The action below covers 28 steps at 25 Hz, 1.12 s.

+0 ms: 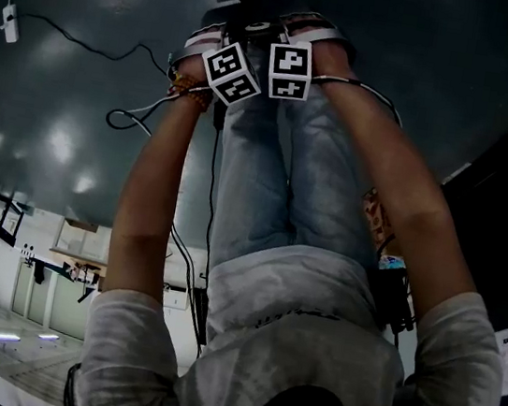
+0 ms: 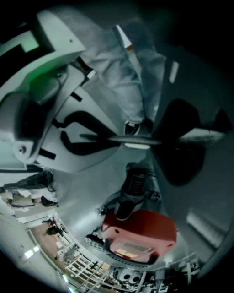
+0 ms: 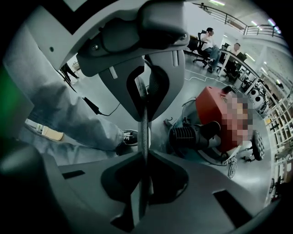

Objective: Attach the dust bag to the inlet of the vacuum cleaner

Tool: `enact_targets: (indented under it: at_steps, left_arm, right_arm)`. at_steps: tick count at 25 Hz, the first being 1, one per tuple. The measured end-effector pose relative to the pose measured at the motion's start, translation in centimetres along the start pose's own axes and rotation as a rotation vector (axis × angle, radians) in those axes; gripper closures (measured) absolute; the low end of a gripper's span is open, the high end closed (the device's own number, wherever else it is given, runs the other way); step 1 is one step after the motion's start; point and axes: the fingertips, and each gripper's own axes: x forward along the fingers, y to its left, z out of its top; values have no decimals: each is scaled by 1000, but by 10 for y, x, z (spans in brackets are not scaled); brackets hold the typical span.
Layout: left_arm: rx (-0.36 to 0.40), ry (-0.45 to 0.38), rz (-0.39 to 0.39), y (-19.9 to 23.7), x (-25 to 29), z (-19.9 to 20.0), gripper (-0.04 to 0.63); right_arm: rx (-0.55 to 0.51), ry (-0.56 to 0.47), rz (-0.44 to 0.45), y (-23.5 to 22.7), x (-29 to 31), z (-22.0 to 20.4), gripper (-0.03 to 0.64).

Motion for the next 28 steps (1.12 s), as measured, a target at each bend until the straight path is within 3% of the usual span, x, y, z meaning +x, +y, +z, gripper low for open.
enact_targets:
  at_steps: [11,16,19,24,28]
  left_arm:
    - [7,-23,57,62,19,-5,568]
    - [41,-8,54,75,26,-6,566]
    - [102,15,60,80,27,-4,565]
    - [134,-4,60,77,32,-5,566]
    - [163,42,47,78,31,-7,569]
  right_arm:
    - [58,44,-20,-57,25,-2,586]
    - [79,43,-5,-67,37,-3,586]
    - [108,31,8,-69,40,-6,587]
    - [66,81,-45,-70,24,-3,588]
    - [66,71,-51,-71,30,-3,586]
